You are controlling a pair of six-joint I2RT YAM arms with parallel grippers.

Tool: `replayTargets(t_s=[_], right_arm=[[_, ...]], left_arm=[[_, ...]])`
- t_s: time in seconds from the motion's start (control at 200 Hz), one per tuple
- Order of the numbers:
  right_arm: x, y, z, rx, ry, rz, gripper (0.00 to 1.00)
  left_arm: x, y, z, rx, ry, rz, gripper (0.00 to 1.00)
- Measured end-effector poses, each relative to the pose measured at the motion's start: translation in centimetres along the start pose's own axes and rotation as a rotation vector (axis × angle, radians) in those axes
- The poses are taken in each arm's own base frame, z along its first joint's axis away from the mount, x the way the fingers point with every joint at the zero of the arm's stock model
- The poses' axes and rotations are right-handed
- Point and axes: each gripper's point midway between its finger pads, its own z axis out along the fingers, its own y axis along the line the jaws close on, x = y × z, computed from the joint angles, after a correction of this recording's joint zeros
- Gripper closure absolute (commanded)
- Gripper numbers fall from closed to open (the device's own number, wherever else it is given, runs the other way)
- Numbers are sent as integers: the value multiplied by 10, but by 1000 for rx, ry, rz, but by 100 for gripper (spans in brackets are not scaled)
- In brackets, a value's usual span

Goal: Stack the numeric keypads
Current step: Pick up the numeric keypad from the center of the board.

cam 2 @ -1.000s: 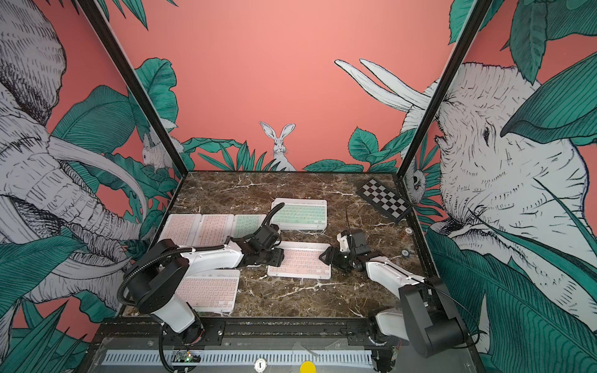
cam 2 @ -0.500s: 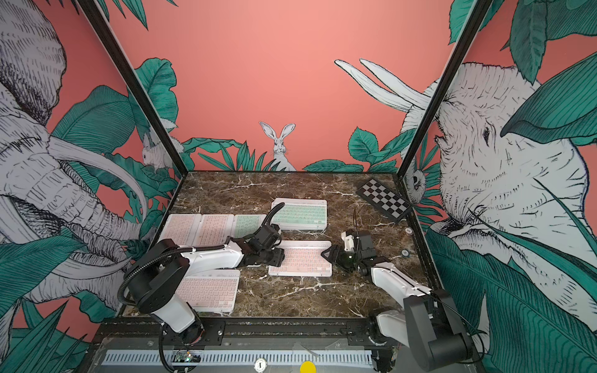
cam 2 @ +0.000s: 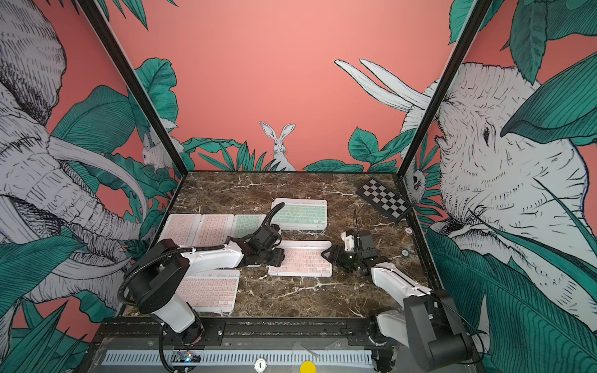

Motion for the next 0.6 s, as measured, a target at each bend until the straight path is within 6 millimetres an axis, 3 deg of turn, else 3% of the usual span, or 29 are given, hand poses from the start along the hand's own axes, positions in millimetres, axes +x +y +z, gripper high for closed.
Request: replayTargets(t_s=[0.6], right_arm=[[3, 0, 0, -2, 14, 6, 37]], left_arm=[[0, 0, 0, 1, -1, 1, 36]])
